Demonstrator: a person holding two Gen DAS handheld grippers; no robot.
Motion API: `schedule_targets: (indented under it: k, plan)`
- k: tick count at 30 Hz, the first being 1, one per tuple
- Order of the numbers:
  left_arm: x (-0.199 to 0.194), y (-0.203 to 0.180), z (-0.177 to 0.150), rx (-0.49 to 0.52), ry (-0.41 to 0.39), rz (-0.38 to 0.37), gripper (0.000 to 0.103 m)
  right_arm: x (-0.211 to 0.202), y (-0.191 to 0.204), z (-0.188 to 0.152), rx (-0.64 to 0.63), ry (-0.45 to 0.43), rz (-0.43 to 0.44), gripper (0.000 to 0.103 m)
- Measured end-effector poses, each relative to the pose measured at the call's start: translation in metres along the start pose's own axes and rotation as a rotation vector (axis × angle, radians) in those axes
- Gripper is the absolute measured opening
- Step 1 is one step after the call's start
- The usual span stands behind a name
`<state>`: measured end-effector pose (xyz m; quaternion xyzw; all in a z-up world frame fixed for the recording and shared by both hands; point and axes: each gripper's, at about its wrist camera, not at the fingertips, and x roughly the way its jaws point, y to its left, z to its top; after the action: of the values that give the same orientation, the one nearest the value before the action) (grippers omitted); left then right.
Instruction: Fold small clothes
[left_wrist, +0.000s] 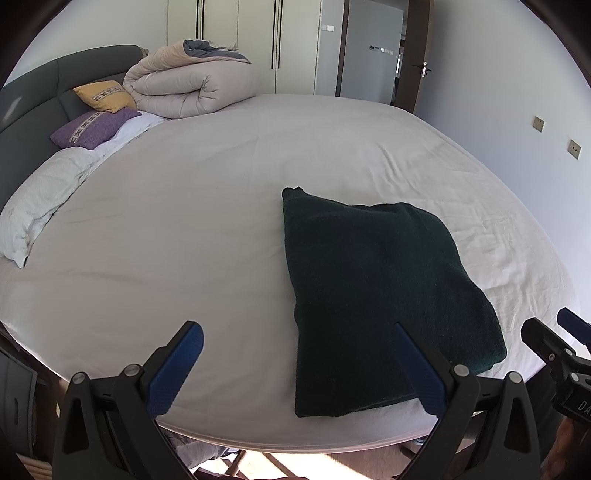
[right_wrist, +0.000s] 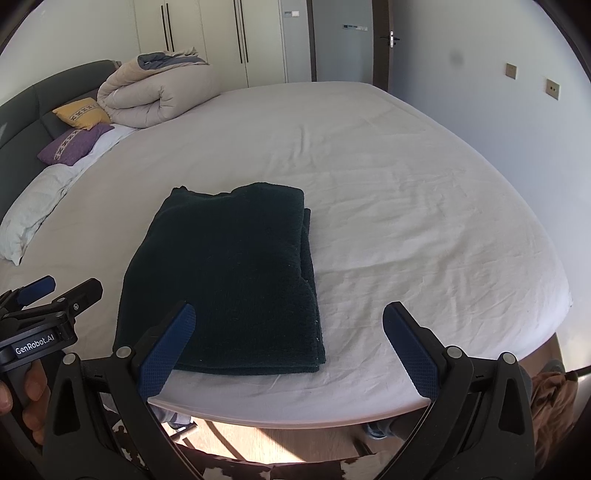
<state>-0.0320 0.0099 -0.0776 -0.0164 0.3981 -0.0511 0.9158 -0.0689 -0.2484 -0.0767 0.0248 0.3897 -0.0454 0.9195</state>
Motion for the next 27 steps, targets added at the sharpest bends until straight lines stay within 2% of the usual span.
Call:
schedule_targets:
  k: [27]
  plan:
    - [0.0004,-0.0002,-0.0014,-0.001,0.009,-0.001,0.103,-0.0001,-0.0045,0.0018,0.016,-0.004,0.007,0.103]
